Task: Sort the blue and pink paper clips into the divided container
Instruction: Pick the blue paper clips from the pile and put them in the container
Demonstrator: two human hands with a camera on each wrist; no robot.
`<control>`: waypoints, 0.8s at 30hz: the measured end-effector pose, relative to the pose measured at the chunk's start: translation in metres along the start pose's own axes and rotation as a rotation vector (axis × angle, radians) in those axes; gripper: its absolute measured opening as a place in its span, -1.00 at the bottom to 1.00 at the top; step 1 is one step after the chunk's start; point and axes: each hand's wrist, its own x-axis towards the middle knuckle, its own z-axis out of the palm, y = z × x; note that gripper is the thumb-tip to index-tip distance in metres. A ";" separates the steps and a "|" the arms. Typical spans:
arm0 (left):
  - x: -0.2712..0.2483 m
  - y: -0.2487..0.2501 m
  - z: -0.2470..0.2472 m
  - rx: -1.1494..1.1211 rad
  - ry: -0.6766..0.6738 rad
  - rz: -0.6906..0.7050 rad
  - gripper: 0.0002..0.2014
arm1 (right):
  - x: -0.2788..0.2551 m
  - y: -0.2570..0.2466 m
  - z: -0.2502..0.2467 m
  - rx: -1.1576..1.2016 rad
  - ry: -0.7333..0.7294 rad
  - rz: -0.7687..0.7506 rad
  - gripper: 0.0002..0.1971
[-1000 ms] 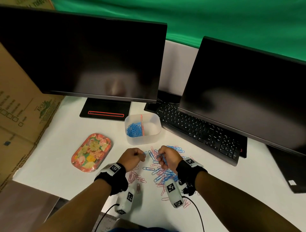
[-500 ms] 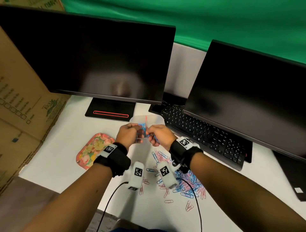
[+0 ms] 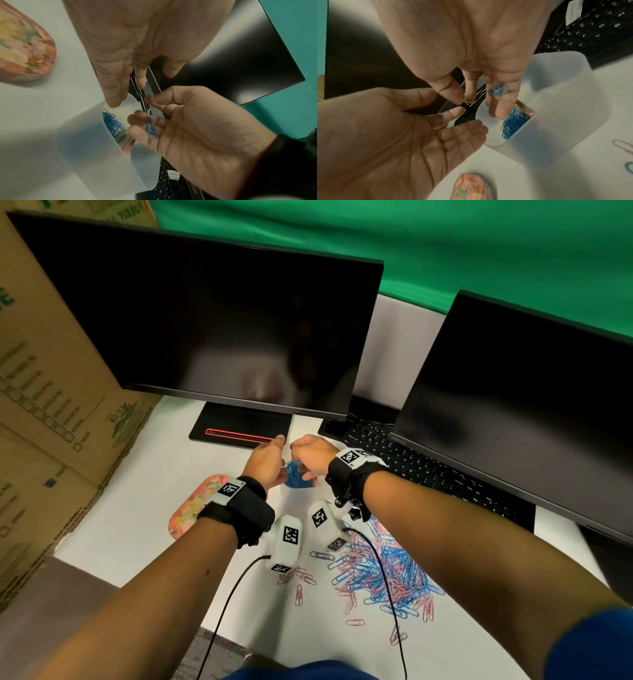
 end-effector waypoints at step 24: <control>-0.021 -0.130 0.017 1.743 -0.382 0.833 -0.41 | -0.081 0.175 -0.016 -0.878 -0.011 -0.098 -0.58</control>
